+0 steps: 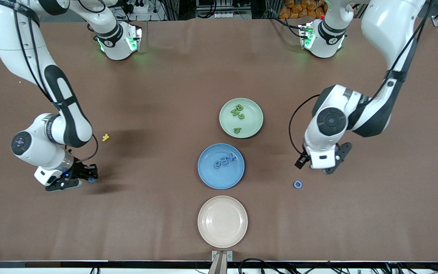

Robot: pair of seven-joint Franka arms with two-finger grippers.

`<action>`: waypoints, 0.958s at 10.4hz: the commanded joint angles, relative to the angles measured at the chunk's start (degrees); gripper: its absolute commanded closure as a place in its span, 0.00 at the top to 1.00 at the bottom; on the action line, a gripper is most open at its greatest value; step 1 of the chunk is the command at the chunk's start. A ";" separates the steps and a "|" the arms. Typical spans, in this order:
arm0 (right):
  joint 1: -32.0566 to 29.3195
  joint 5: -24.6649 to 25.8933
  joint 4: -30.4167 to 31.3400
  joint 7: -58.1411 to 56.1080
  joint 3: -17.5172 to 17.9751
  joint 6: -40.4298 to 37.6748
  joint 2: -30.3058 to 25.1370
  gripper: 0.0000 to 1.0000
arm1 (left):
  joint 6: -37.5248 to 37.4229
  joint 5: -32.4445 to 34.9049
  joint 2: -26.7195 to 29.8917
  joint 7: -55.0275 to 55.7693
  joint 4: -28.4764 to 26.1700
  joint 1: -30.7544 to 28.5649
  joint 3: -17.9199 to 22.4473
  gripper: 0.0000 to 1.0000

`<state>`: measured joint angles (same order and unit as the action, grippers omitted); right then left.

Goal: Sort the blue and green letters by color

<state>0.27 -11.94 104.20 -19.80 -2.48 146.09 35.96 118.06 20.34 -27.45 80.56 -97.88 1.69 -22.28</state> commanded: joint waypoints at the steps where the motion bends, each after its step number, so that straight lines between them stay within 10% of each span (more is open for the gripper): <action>1: 5.68 -0.72 -1.63 11.06 -0.07 -0.81 -0.19 0.32 | -8.25 -0.83 4.68 -8.97 -0.91 -1.95 -0.57 1.00; 7: 18.78 -0.72 -5.32 35.31 -0.16 -0.81 0.16 0.32 | -16.10 -6.78 9.59 -19.88 -1.17 -2.92 0.30 1.00; 10: 25.28 -0.72 -6.90 46.57 -0.16 -0.89 0.34 0.32 | -16.28 -14.33 19.67 -32.25 -8.51 -1.61 7.22 1.00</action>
<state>21.83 -12.18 99.19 19.51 -2.18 146.09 35.97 102.11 12.45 -17.71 57.96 -98.20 -0.75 -20.27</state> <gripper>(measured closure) 0.630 0.000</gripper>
